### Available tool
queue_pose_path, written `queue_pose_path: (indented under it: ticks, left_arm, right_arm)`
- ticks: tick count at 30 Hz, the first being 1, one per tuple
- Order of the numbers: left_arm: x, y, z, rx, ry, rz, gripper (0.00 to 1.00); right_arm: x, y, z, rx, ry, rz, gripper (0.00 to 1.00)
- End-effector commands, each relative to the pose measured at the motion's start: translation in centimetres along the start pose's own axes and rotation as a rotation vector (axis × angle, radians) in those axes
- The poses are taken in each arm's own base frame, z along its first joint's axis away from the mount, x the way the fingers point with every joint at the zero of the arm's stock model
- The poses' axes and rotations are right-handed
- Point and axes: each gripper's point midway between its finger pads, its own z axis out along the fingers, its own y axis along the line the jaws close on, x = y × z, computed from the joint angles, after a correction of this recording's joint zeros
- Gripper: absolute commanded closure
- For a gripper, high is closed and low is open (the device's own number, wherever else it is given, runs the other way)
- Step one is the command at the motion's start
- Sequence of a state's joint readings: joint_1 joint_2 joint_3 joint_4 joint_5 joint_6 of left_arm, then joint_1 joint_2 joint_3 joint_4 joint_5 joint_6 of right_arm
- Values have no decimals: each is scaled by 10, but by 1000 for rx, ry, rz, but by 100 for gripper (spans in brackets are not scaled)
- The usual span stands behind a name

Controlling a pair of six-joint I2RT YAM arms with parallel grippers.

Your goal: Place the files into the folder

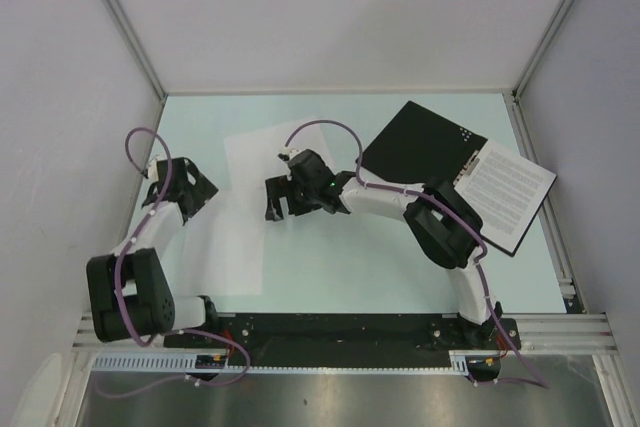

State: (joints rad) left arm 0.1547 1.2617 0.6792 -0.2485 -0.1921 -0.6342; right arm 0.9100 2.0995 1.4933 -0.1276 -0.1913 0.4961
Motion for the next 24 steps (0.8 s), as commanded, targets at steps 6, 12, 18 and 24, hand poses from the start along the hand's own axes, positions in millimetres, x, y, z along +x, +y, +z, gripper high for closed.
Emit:
queue_pose_path:
  ticks: [6, 12, 18, 24]
  left_arm:
    - [16, 13, 32, -93, 191, 124, 1]
    - [50, 6, 38, -6, 296, 83, 0]
    - [86, -19, 28, 127, 422, 20, 0]
    - [129, -31, 9, 197, 538, -15, 1]
  right_arm:
    - [-14, 5, -30, -58, -33, -5, 0]
    - [-16, 0, -37, -66, -46, 4, 0]
    - [-11, -5, -29, -68, -45, 71, 0]
    - [-1, -10, -10, -21, -41, 278, 0]
